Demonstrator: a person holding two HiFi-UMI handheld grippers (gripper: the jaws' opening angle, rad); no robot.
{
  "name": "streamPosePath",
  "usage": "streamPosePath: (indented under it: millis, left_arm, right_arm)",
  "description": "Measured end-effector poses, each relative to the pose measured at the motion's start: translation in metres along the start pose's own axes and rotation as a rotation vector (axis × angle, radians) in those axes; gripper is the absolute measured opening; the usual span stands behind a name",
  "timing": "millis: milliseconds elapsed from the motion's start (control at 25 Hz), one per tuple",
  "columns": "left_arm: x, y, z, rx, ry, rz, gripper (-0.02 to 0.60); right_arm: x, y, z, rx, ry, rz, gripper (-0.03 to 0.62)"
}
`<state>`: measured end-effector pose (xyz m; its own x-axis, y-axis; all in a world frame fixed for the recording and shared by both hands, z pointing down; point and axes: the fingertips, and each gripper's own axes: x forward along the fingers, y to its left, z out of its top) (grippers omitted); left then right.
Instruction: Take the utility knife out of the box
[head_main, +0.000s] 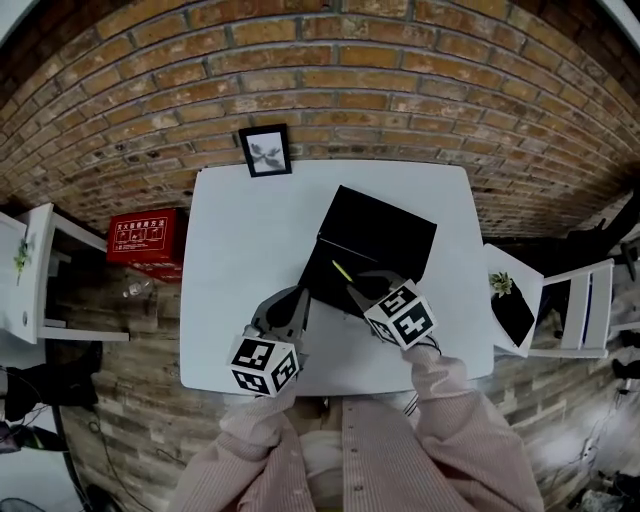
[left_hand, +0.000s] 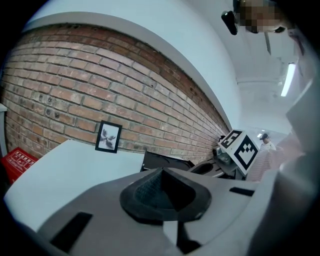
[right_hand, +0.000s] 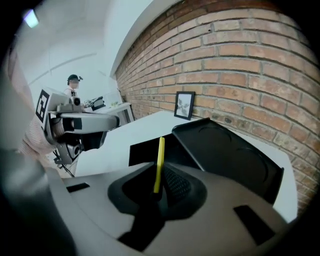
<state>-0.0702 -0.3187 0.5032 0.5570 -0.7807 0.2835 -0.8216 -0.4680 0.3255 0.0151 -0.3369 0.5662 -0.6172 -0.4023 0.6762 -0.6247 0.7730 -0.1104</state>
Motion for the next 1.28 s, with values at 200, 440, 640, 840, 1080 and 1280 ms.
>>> streamPosePath:
  millis: [200, 440, 640, 840, 1080, 1280]
  left_arm:
    - [-0.006, -0.007, 0.011, 0.029, -0.031, -0.008, -0.008]
    - [-0.016, -0.010, 0.028, 0.064, -0.088, 0.000, -0.008]
    - [-0.023, -0.010, 0.043, 0.083, -0.130, 0.013, -0.008]
    - [-0.031, -0.006, 0.056, 0.102, -0.161, 0.036, -0.008]
    - [-0.041, -0.006, 0.078, 0.137, -0.201, 0.056, -0.008]
    - [-0.049, -0.009, 0.097, 0.160, -0.239, 0.066, -0.008]
  right_arm:
    - [-0.022, 0.002, 0.021, 0.059, -0.137, 0.013, 0.054]
    - [-0.046, 0.008, 0.042, 0.105, -0.295, 0.015, 0.054]
    - [-0.064, 0.006, 0.055, 0.155, -0.414, 0.002, 0.053]
    - [-0.086, 0.004, 0.068, 0.172, -0.533, -0.029, 0.052]
    - [-0.117, -0.007, 0.083, 0.218, -0.676, -0.077, 0.053]
    - [-0.139, -0.013, 0.090, 0.230, -0.753, -0.113, 0.053]
